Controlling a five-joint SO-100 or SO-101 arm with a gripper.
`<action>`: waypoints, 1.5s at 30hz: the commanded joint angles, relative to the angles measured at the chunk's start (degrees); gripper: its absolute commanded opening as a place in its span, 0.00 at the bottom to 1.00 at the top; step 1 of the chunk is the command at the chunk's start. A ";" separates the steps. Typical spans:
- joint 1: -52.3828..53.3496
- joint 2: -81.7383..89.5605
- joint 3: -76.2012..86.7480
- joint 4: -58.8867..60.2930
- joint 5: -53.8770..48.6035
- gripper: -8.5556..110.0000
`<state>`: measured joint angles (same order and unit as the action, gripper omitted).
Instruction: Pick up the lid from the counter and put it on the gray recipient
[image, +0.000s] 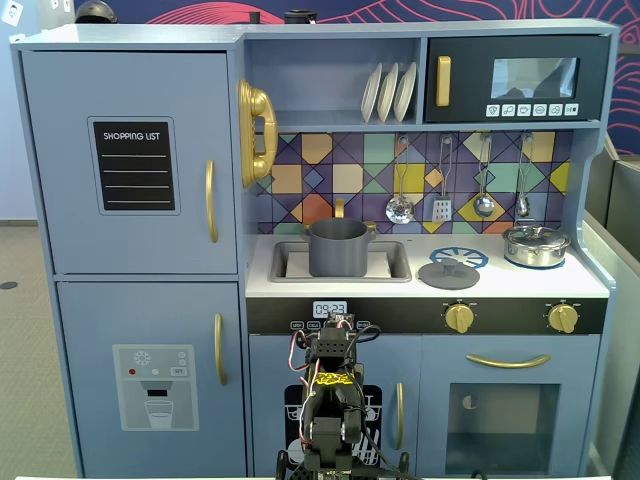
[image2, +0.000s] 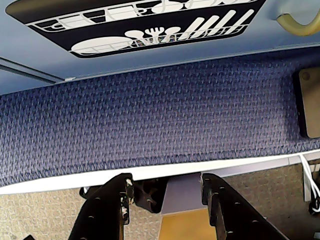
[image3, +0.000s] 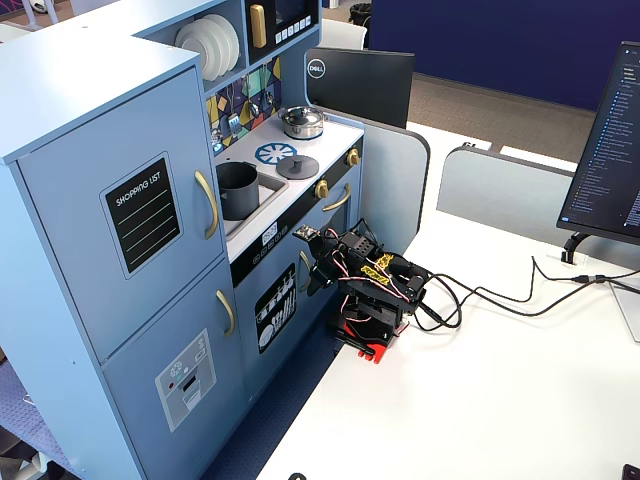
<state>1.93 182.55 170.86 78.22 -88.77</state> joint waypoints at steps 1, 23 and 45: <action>-0.62 -0.35 1.14 9.40 1.49 0.07; 5.62 -21.80 -40.52 7.65 -4.57 0.07; 35.86 -22.59 -32.87 -59.94 -1.14 0.18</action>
<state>34.28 161.81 137.37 26.81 -91.76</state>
